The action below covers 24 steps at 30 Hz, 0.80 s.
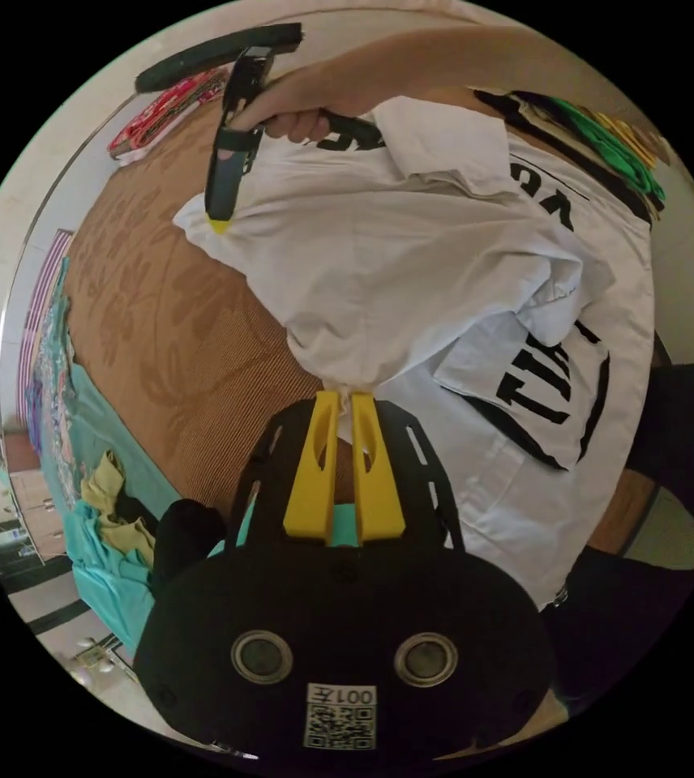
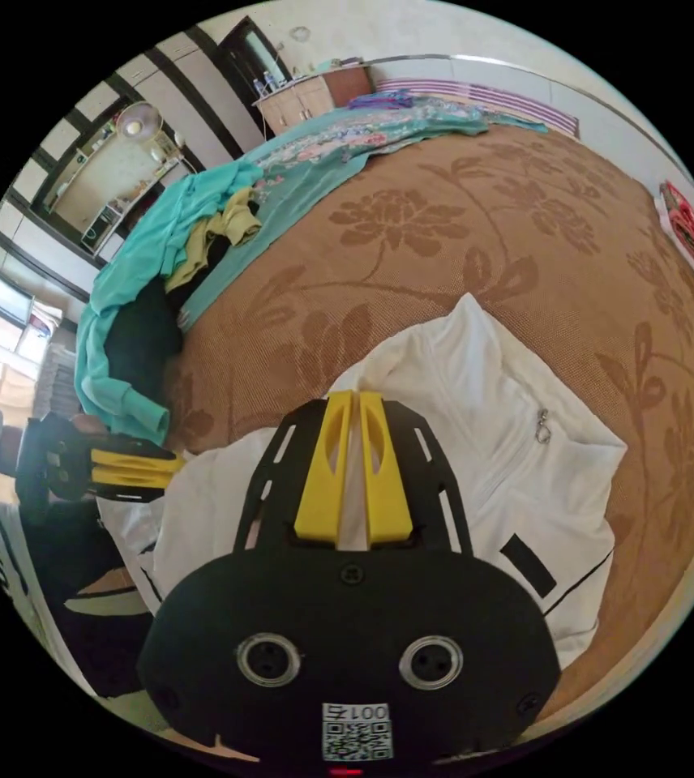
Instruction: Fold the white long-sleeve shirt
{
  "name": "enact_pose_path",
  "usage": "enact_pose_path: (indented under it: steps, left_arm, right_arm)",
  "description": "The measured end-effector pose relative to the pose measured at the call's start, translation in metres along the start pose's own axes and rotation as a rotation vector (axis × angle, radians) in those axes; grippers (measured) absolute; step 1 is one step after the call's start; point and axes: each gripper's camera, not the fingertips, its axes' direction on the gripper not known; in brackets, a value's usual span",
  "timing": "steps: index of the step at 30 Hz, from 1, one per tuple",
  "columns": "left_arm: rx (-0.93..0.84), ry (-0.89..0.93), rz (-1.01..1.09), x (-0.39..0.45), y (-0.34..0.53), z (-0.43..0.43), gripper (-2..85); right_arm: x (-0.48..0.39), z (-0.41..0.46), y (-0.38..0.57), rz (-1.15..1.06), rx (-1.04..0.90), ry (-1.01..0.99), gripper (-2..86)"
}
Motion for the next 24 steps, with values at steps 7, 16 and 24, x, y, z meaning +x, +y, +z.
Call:
enact_pose_path:
  steps: [7,16,24]
  left_arm:
    - [0.024,0.056,-0.362,-0.062,0.028,-0.011,-0.8]
    - [0.167,0.465,-0.955,-0.137,0.082,0.014,-0.8]
    - [0.093,0.365,-0.801,-0.131,0.072,-0.003,2.8]
  right_arm:
    - [0.025,-0.004,-0.050,0.023,0.077,0.008,0.7]
    - [0.048,0.037,-0.116,0.072,-0.057,0.015,1.0]
    - [0.067,0.008,-0.113,0.040,-0.081,-0.171,5.1]
